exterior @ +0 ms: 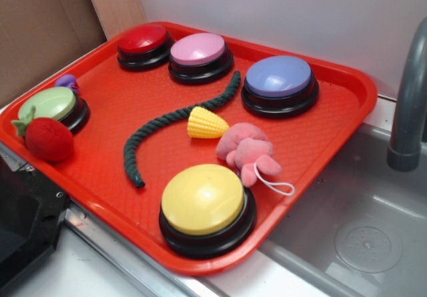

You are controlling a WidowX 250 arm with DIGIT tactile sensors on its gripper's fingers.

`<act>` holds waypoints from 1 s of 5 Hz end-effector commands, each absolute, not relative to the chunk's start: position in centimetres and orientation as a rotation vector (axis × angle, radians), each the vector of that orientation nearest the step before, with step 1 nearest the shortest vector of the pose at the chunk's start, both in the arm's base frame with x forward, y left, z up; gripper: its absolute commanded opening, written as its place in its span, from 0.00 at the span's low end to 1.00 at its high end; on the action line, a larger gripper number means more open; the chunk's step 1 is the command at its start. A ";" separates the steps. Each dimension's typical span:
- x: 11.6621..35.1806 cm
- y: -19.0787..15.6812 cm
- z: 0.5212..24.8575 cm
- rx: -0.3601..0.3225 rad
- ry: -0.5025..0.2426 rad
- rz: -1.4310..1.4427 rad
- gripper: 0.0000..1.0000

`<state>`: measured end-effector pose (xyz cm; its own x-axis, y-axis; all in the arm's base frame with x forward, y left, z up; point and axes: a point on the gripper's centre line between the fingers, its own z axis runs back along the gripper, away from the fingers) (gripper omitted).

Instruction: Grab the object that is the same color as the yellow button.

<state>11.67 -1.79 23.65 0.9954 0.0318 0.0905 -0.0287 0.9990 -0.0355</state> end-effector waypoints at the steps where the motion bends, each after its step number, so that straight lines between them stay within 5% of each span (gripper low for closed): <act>1: 11.7 -1.8 23.6 -0.034 -0.091 0.030 1.00; 5: 17.1 -3.7 18.3 0.057 -0.217 -0.687 1.00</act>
